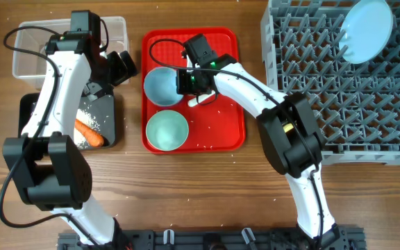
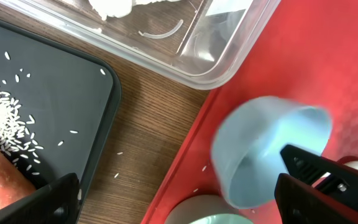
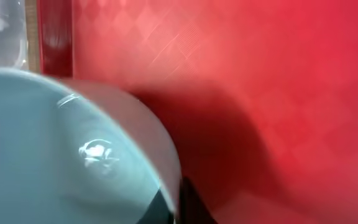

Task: Sort waste into correct bins and load items into the dishwasher rack
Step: 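Grasp the light-blue bowl on the red tray with the right gripper, then carry the light-blue bowl to the rack and stand it beside the plate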

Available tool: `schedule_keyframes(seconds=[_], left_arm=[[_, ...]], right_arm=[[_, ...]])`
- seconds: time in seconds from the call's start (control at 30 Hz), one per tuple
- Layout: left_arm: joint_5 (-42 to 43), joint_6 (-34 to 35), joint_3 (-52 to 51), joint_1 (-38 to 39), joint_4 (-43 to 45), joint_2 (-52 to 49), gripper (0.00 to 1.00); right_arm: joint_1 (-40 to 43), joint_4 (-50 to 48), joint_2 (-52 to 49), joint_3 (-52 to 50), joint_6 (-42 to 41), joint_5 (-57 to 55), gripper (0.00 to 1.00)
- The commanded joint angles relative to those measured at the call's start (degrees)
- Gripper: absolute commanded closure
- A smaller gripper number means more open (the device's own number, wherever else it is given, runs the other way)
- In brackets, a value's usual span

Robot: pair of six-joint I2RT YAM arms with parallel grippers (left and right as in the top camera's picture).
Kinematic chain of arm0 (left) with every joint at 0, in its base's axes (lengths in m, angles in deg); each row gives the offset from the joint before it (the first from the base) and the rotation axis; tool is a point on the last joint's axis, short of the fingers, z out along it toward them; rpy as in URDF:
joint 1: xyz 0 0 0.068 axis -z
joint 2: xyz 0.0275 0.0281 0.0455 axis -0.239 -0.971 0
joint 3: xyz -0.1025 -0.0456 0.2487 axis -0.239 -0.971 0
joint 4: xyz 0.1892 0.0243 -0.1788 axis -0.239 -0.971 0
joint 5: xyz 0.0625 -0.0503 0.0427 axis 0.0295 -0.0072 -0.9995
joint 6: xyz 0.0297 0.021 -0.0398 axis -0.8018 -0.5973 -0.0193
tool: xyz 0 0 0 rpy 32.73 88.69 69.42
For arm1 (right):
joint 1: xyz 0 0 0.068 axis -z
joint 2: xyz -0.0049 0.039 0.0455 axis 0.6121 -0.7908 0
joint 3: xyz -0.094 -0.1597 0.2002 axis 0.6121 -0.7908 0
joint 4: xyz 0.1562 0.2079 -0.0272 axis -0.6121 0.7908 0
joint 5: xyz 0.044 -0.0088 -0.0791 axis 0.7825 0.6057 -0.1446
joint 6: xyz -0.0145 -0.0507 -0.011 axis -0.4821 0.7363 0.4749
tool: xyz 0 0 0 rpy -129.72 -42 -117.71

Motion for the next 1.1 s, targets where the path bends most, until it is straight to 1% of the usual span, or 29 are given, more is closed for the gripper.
schedule_keyframes(seconds=[0.0,0.03,0.1,0.23,0.27,0.3,0.37,0.4,0.47,0.5,0.53,0.67,0.7,0.83,0.97,1.0,1.03,1.07], left_arm=[[-0.55,0.72,-0.37,-0.04,-0.04,-0.33,0.0],[-0.55,0.74,-0.37,-0.04,-0.04,-0.33,0.0],[-0.55,0.74,-0.37,-0.04,-0.04,-0.33,0.0],[-0.55,0.74,-0.37,-0.04,-0.04,-0.33,0.0],[-0.55,0.74,-0.37,-0.04,-0.04,-0.33,0.0],[-0.55,0.74,-0.37,-0.04,-0.04,-0.33,0.0],[-0.55,0.74,-0.37,-0.04,-0.04,-0.33,0.0],[-0.57,0.74,-0.37,-0.04,-0.04,-0.33,0.0],[-0.55,0.74,-0.37,-0.04,-0.04,-0.33,0.0],[-0.55,0.74,-0.37,-0.04,-0.04,-0.33,0.0],[-0.55,0.74,-0.37,-0.04,-0.04,-0.33,0.0],[-0.55,0.74,-0.37,-0.04,-0.04,-0.33,0.0],[-0.55,0.74,-0.37,-0.04,-0.04,-0.33,0.0],[-0.55,0.74,-0.37,-0.04,-0.04,-0.33,0.0],[-0.55,0.74,-0.37,-0.04,-0.04,-0.33,0.0],[-0.55,0.74,-0.37,-0.04,-0.04,-0.33,0.0],[-0.55,0.74,-0.37,-0.04,-0.04,-0.33,0.0],[-0.55,0.74,-0.37,-0.04,-0.04,-0.33,0.0]], right_arm=[[0.79,1.16,-0.26,1.73,-0.31,-0.74,0.96],[1.36,2.84,0.9,3.06,1.68,-1.22,0.96],[2.78,5.86,5.33,3.8,4.26,-6.56,0.96],[9.88,13.94,20.68,3.8,11.08,-20.9,0.96],[11.93,15.26,24.48,3.78,12.46,-26.69,0.96],[14.32,15.98,28.63,3.78,14.88,-34.75,0.96],[16.9,16.11,31.67,3.78,18.25,-50.07,0.96],[17.79,16.04,31.41,3.67,20.79,-59.45,0.96],[19.02,14.62,28.83,3.21,23.43,-71.69,0.96],[19.52,13.25,26.88,3.21,25.44,-75.21,0.96],[20.04,10.23,23.47,3.21,30.36,-79.3,0.96],[20.41,3.08,13.42,3.21,46.9,-84.43,0.96],[20.41,1.92,11.69,3.21,48.89,-85.07,0.96],[20.41,0.35,7.34,3.21,50.53,-85.57,0.96],[20.41,0.39,6.4,3.13,50.6,-84.67,0.95],[20.39,0.92,6.34,3.13,50.58,-83.08,0.87],[20.13,2.12,6.34,3.13,50.64,-80.54,0.62],[19.63,2.82,6.34,3.13,50.58,-80.32,0.19]])
